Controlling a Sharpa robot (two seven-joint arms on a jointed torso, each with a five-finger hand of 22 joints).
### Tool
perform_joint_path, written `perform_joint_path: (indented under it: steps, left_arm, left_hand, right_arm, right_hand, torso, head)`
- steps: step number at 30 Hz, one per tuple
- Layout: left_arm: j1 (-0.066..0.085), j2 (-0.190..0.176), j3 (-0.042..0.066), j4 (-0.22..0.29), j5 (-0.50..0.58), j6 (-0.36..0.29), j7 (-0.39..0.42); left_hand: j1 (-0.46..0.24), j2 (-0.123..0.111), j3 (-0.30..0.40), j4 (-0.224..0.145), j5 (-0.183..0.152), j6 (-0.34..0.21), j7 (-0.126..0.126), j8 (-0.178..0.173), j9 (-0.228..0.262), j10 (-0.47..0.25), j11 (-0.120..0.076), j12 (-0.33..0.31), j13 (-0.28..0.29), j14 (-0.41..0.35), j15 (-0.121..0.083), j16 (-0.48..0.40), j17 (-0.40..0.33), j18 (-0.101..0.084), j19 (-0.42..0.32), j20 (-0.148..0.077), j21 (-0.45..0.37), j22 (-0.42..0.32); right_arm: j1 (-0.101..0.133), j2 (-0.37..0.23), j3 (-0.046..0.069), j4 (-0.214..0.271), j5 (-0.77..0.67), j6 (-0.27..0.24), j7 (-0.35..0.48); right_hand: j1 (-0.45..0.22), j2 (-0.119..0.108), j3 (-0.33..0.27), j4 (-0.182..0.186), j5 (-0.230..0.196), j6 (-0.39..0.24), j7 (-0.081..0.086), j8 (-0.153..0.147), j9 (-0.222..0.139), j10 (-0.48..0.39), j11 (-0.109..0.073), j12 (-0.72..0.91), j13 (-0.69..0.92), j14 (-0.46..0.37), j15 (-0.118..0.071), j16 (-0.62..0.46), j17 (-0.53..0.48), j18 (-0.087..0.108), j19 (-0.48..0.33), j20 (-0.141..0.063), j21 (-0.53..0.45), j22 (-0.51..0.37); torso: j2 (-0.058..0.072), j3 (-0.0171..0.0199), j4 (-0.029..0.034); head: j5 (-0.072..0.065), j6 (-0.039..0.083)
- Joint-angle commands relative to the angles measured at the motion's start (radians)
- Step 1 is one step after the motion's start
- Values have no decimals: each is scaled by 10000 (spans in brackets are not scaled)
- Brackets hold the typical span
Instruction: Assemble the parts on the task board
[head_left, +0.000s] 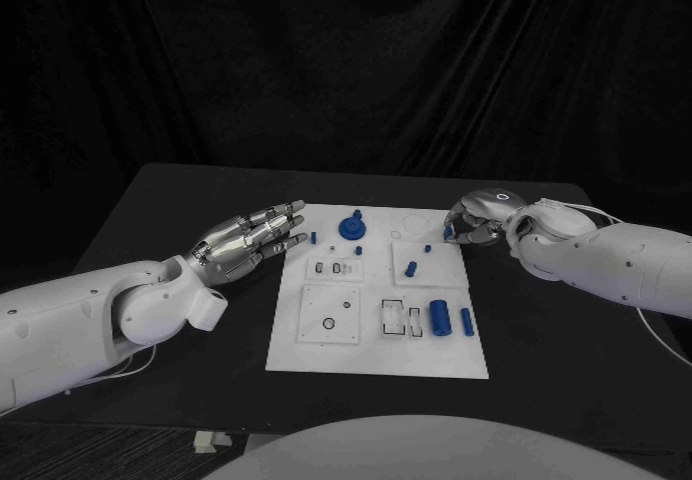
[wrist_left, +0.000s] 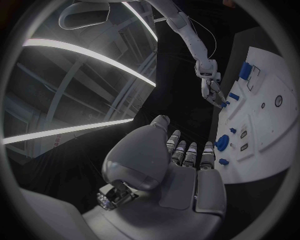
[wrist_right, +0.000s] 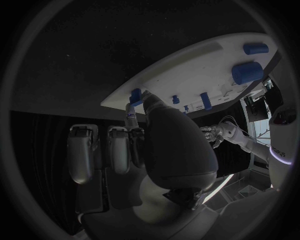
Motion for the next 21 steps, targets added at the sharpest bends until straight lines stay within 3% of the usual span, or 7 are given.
perform_joint_path:
  steps: [1, 17, 21]
  left_arm:
    - [-15, 3, 10, 41, 10, 155, 134]
    - [-18, -2, 10, 32, 10, 188, 123]
    - [-19, 3, 10, 29, 10, 200, 117]
  left_hand:
    - [25, -2, 89, -32, 53, -4, 66, 62, 5, 9, 91, 27, 13, 5, 44, -2, -12, 50, 11, 74, -34, -17]
    - [25, -2, 89, -32, 53, -4, 66, 62, 5, 9, 91, 27, 13, 5, 44, -2, -12, 50, 11, 74, -34, -17]
    - [25, -2, 89, -32, 53, -4, 66, 62, 5, 9, 91, 27, 13, 5, 44, -2, -12, 50, 11, 74, -34, -17]
  right_arm:
    - [-32, 13, 4, -34, -20, 33, -202]
    - [-51, 93, 5, -113, -20, 23, -253]
    - [-52, 106, 5, -114, -20, 4, -237]
  right_hand:
    - [45, 55, 8, -66, 94, 81, 7, 54, 30, 1066, 65, 36, 2634, 1050, 86, 27, 2634, 22, 871, 65, -38, 2505]
    - [196, 229, 90, -267, 552, 181, -1, 146, 219, 1066, 61, 36, 2634, 1050, 81, 27, 2634, 33, 849, 64, -79, 2490]
    - [296, 300, 149, -419, 869, 220, 2, 184, 321, 1066, 66, 36, 2634, 1050, 72, 27, 2634, 36, 843, 53, -91, 2487]
  torso:
    - [1, 0, 0]
    - [0, 1, -3]
    - [-1, 1, 1]
  head:
    - [-10, -2]
    - [5, -2]
    - [3, -2]
